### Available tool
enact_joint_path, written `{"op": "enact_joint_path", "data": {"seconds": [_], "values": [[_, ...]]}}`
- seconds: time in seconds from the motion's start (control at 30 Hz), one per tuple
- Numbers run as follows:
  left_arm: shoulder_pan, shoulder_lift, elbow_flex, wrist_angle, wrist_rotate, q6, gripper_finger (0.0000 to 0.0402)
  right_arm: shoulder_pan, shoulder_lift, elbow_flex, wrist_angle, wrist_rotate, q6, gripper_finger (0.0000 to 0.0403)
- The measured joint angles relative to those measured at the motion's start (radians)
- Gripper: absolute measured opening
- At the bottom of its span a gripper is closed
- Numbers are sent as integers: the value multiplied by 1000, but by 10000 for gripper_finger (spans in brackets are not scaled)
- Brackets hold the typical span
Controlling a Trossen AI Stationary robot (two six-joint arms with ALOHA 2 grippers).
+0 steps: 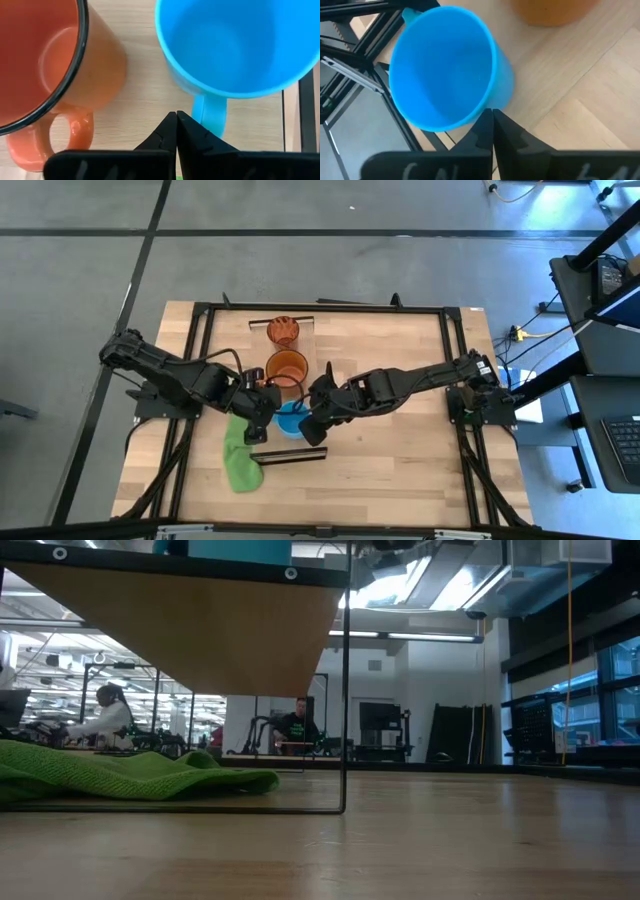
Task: Stack small to large cups/mugs on shelf
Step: Put the blue mug on the shelf, then return to Home Position
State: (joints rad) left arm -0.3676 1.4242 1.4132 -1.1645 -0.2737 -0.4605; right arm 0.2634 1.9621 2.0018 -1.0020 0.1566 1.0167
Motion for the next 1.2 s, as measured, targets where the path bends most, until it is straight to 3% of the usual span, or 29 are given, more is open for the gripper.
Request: {"op": "enact_joint_path", "data": {"seconds": [1.0,1.2], "values": [[-13,-46,0,-38,0,-53,0,-16,2,-77,103,2,-43,4],[-12,-64,0,-75,-39,-53,0,-42,2,34,-86,161,-118,4]]}}
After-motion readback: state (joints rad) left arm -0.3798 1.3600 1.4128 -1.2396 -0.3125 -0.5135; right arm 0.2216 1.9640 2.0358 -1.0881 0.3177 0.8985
